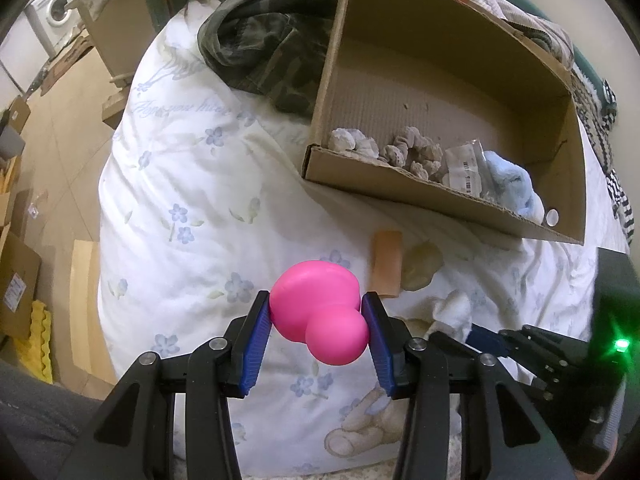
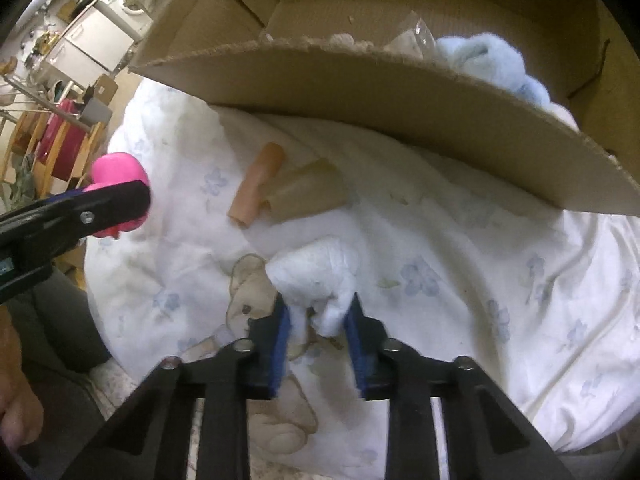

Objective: Organize soft objects
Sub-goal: 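Carry the pink toy and white sock toward the box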

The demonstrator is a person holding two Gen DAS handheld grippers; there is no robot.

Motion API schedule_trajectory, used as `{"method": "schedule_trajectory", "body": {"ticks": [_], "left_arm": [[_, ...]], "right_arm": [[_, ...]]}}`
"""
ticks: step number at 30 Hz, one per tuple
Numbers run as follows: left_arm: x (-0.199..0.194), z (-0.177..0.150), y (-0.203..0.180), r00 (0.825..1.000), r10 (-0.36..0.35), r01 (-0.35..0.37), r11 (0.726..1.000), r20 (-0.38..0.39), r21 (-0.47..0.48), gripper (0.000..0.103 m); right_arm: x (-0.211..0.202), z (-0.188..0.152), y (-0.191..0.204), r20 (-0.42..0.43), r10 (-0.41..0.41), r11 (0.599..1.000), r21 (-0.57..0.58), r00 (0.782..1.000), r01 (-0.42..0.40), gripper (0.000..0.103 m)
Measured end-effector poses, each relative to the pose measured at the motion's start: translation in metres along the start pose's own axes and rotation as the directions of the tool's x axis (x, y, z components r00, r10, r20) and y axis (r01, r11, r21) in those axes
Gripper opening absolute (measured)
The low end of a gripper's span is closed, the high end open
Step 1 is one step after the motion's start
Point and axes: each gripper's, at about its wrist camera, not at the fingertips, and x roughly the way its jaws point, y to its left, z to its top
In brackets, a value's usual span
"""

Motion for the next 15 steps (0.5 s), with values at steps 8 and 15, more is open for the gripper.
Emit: {"method": "schedule_trajectory", "body": {"ticks": [8, 15], "left_arm": [[-0.008, -0.002, 0.0, 0.999, 0.011, -0.011, 1.0, 0.033, 0.01, 0.042], [-0.016, -0.002, -0.003, 0.998, 0.022, -0.024, 0.999, 0.061, 0.03, 0.042]], "right_arm": [[-0.049, -0.008, -0.017, 0.117, 0.094, 0.993, 0.064, 0.989, -0.102, 0.024], [-0.076, -0.009, -0.03, 0.181, 0.139, 0.982, 0.105, 0.974, -0.16, 0.024]]}}
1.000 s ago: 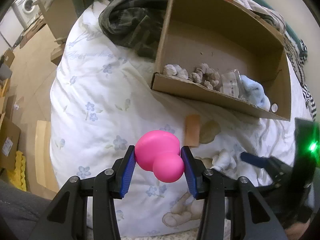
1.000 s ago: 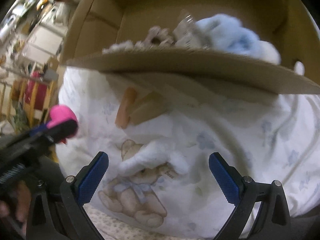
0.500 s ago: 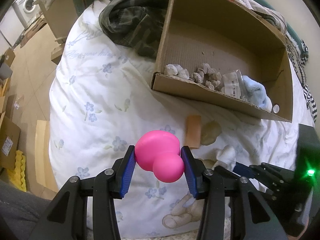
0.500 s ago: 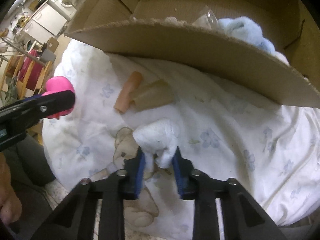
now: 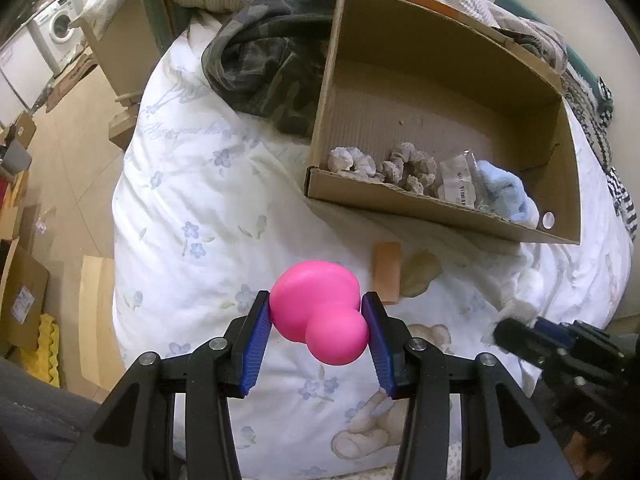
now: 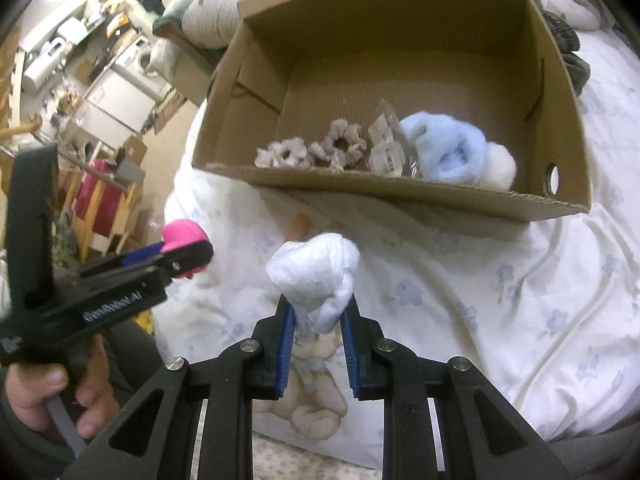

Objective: Organize soft objects
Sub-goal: 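Carry the pink toy and white sock toward the box, then lower the pink toy and white sock into the box and open both tools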

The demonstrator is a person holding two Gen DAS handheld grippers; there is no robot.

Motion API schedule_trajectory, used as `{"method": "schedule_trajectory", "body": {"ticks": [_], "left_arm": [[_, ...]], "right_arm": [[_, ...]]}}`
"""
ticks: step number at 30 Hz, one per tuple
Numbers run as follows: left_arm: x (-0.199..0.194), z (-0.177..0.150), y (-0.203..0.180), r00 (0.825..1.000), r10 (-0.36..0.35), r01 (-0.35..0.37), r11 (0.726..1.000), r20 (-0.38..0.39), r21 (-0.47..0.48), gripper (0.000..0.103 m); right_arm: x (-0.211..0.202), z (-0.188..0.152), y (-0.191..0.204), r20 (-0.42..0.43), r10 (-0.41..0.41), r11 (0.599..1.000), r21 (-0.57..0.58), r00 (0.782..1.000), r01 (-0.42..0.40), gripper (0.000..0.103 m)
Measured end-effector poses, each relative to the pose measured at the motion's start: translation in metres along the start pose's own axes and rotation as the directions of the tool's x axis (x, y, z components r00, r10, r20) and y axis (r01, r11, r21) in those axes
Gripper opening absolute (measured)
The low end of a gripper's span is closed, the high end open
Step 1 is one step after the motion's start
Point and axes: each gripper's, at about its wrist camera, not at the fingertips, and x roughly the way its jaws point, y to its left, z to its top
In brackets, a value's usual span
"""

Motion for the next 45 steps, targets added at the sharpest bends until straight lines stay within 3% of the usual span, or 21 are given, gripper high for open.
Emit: {"method": "schedule_trajectory", "body": {"ticks": [5, 14, 16, 19, 22, 24, 27, 30, 37, 45], "left_arm": [[-0.013, 0.003, 0.002, 0.999, -0.02, 0.02, 1.0, 0.039, -0.007, 0.042], [-0.053, 0.039, -0.013, 0.985, -0.035, 0.023, 0.997, 0.168, 0.078, 0.042], [-0.06, 0.048, -0.019, 0.978, -0.038, 0.017, 0.994, 0.205, 0.107, 0.042], [-0.071, 0.056, -0.03, 0.948, -0.066, 0.012, 0.985, 0.311, 0.171, 0.042], [-0.067, 0.062, -0.041, 0.933, -0.079, -0.009, 0.971, 0.35, 0.241, 0.042], [-0.061, 0.063, -0.044, 0.927, -0.091, -0.01, 0.964, 0.363, 0.267, 0.042], [-0.045, 0.064, -0.043, 0.932, -0.079, -0.017, 0.965, 0.353, 0.261, 0.042], [-0.031, 0.071, -0.037, 0.948, -0.107, 0.04, 0.975, 0.301, 0.22, 0.042], [-0.015, 0.07, -0.041, 0.954, -0.16, 0.107, 0.971, 0.254, 0.213, 0.042], [-0.006, 0.067, -0.05, 0.961, -0.153, 0.096, 0.966, 0.231, 0.24, 0.042]], "right_arm": [[-0.011, 0.007, 0.008, 0.049, 0.036, 0.999, 0.006, 0.998, -0.036, 0.024], [-0.06, 0.035, 0.009, 0.201, 0.078, 0.997, -0.027, 0.976, -0.075, 0.024], [-0.068, 0.043, 0.005, 0.247, 0.062, 0.998, -0.024, 0.967, -0.058, 0.024], [-0.076, 0.051, -0.007, 0.31, 0.037, 0.999, -0.002, 0.95, -0.038, 0.024], [-0.073, 0.053, -0.021, 0.349, 0.003, 0.999, 0.04, 0.937, -0.019, 0.024], [-0.066, 0.052, -0.033, 0.343, -0.016, 0.996, 0.085, 0.939, -0.014, 0.024], [-0.055, 0.053, -0.043, 0.307, -0.056, 0.993, 0.12, 0.95, 0.019, 0.024], [-0.052, 0.051, -0.051, 0.286, -0.065, 0.99, 0.136, 0.956, 0.027, 0.024], [-0.041, 0.052, -0.058, 0.251, -0.063, 0.986, 0.163, 0.966, 0.022, 0.024], [-0.023, 0.055, -0.048, 0.198, -0.048, 0.993, 0.111, 0.979, 0.027, 0.025]]}}
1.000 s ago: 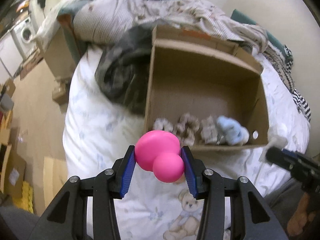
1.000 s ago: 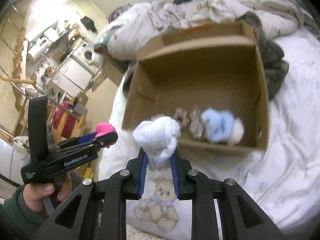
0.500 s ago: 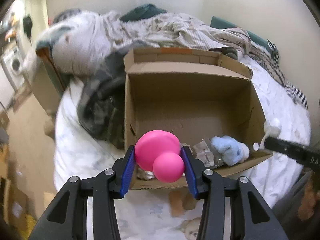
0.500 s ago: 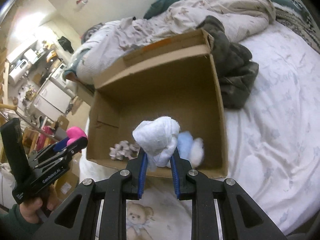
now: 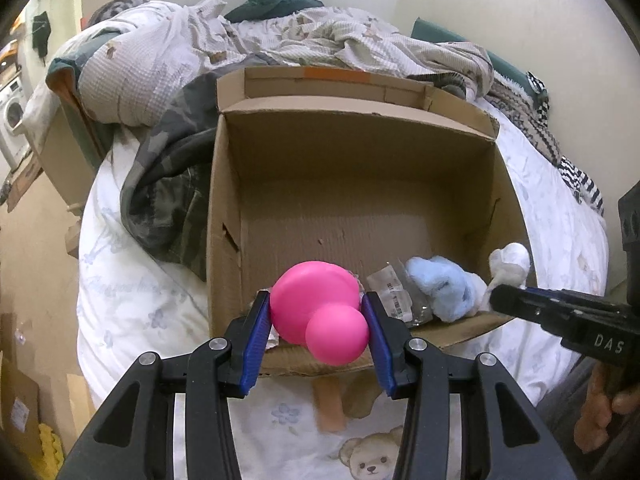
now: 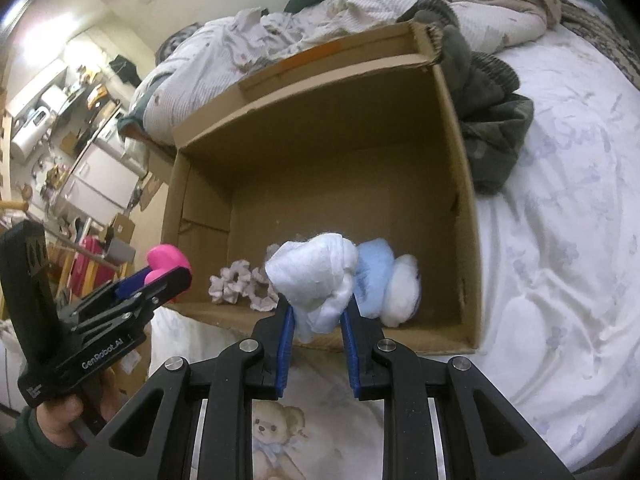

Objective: Organize soft objects
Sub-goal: 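Lower the pink toy and white sock into the box and open both tools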

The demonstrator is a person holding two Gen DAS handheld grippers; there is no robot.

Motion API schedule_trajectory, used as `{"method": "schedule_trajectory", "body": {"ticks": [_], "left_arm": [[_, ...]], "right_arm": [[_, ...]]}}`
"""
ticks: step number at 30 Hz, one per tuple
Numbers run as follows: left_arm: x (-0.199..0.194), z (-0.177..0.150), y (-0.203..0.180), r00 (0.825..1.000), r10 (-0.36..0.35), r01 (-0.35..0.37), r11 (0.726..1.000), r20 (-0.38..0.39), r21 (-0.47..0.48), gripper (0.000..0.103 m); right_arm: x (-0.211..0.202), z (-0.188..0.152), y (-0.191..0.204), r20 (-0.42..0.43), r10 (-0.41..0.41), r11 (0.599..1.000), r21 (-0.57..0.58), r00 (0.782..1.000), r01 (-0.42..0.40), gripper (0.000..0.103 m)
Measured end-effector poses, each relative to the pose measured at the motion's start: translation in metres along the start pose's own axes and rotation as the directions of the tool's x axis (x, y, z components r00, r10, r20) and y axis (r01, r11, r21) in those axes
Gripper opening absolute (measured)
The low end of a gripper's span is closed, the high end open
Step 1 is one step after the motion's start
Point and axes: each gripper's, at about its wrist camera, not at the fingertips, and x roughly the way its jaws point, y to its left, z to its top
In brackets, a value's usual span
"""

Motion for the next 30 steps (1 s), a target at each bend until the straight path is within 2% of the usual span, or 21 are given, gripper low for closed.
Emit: {"method": "schedule_trajectory", "body": {"ticks": [15, 18, 19, 20, 22, 30], "left_arm": [[-0.0028, 0.0025, 0.0032, 1.0, -0.009, 0.009, 0.999, 0.0, -0.034, 0.042], [-0.0027, 0.0021, 0.0021, 1.0, 0.002, -0.002, 1.0, -0.007, -0.029, 0.05], [-0.0034, 0.0021, 0.0017, 1.0, 0.002, -0.002, 1.0, -0.005, -0.03, 0.055], [-0.0038, 0.0021, 0.0016, 1.0, 0.003, -0.003, 1.0, -0.002, -0.029, 0.059], [-0.0055, 0.0019, 0.001, 1.0, 0.008, -0.008, 1.0, 0.008, -0.024, 0.065], [-0.003, 0.0016, 0.0048, 1.0, 0.019, -0.02, 0.999, -0.005, -0.042, 0.068]], "right_arm": [[0.0045, 0.0005, 0.0031, -0.009, 0.014, 1.0, -0.022, 1.0, -0.014, 0.027], [0.0059, 0.0008, 0.0039, -0.016, 0.016, 1.0, -0.022, 1.0, -0.017, 0.031], [0.0059, 0.0008, 0.0044, -0.016, 0.019, 1.0, -0.023, 1.0, -0.019, 0.036], [0.0056, 0.001, 0.0045, -0.016, 0.023, 1.0, -0.02, 1.0, -0.023, 0.051], [0.0037, 0.0013, 0.006, 0.0, 0.037, 0.999, -0.011, 0.999, -0.037, 0.074], [0.0044, 0.0018, -0.0012, -0.003, 0.004, 1.0, 0.022, 1.0, -0.004, 0.077]]}}
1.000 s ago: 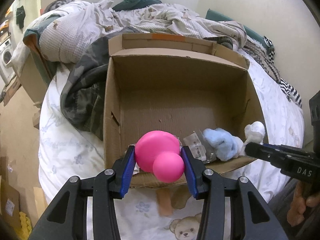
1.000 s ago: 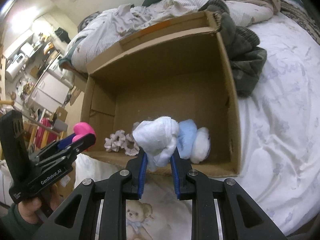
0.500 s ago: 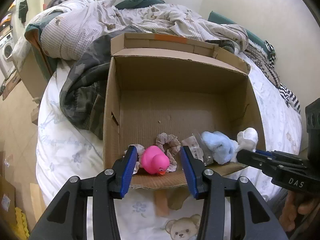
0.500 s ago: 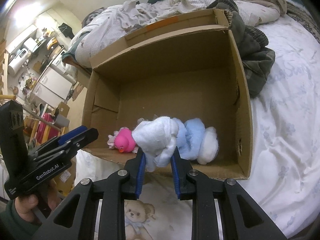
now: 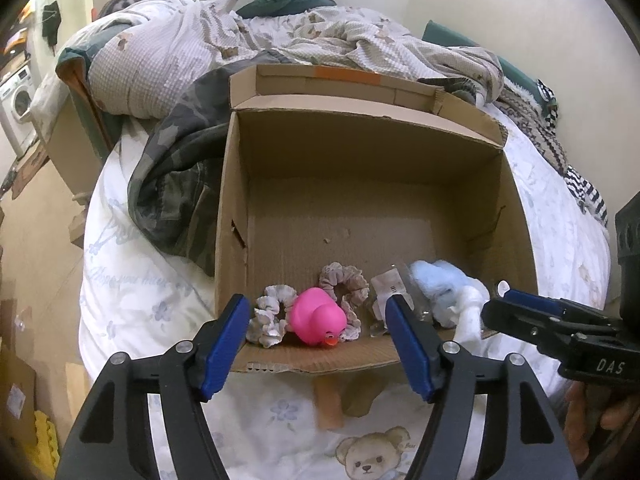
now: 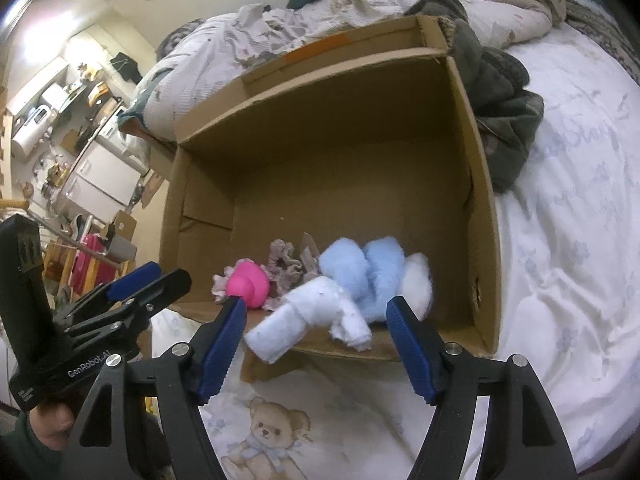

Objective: Organize soft objects
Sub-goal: 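Lower the pink toy and white sock into the box and open both tools, then withdraw both tools from the box toward the tan rubber cone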

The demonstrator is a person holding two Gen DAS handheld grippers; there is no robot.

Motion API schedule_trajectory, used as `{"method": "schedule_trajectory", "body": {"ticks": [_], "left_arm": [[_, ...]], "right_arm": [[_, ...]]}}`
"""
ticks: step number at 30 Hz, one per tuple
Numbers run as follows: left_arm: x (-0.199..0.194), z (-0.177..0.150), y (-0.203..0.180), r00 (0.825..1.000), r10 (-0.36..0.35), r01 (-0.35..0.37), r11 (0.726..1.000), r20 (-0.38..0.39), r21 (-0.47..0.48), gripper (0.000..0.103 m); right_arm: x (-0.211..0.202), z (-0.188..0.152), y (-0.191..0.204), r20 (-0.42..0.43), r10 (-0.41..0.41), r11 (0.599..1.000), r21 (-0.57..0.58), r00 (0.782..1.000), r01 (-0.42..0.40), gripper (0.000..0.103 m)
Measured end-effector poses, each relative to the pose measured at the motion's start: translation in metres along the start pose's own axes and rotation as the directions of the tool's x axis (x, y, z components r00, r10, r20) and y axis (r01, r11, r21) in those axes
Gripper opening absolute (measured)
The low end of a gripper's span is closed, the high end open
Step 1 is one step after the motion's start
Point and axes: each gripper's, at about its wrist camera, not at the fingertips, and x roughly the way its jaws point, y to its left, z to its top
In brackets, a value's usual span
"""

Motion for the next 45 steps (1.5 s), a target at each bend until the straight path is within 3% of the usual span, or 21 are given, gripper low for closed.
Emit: {"method": "schedule_trajectory", "body": {"ticks": [13, 17, 19, 23, 29, 40, 45], "left_arm": [[-0.011, -0.008, 0.004, 0.999, 0.045, -0.045, 0.999, 0.005, -0.021, 0.068], [-0.019, -0.013, 0.006, 0.999, 0.05, -0.049, 0.998, 0.021, -0.034, 0.068], [-0.022, -0.018, 0.006, 0.998, 0.051, -0.049, 0.998, 0.03, -0.049, 0.068], [-0.017, -0.031, 0.002, 1.0, 0.026, -0.027, 0.998, -0.018, -0.05, 0.068], [-0.019, -0.04, -0.005, 0.998, 0.059, -0.059, 0.998, -0.02, -0.017, 0.068], [0.003, -0.059, -0.003, 0.991, 0.072, -0.077, 0.996, -0.109, -0.042, 0.068], [0.028, -0.063, 0.002, 0.983, 0.023, -0.04, 0.995, -0.184, -0.087, 0.068]], "right_arm": [[-0.006, -0.006, 0.006, 0.008, -0.013, 1.0, -0.003, 1.0, 0.013, 0.078], [-0.012, -0.011, 0.011, 0.027, -0.006, 1.0, -0.011, 1.0, 0.007, 0.096], [-0.015, -0.013, 0.014, 0.032, -0.014, 1.0, -0.017, 0.999, 0.015, 0.099], [-0.02, -0.019, 0.015, 0.043, -0.042, 0.999, -0.005, 0.998, 0.042, 0.1], [-0.025, -0.03, 0.013, 0.048, -0.063, 0.998, 0.028, 0.997, 0.061, 0.103], [-0.029, -0.045, 0.004, 0.015, -0.081, 0.996, 0.033, 0.997, 0.081, 0.103], [-0.039, -0.045, -0.009, 0.034, -0.073, 0.993, 0.1, 0.997, 0.069, 0.103]]}}
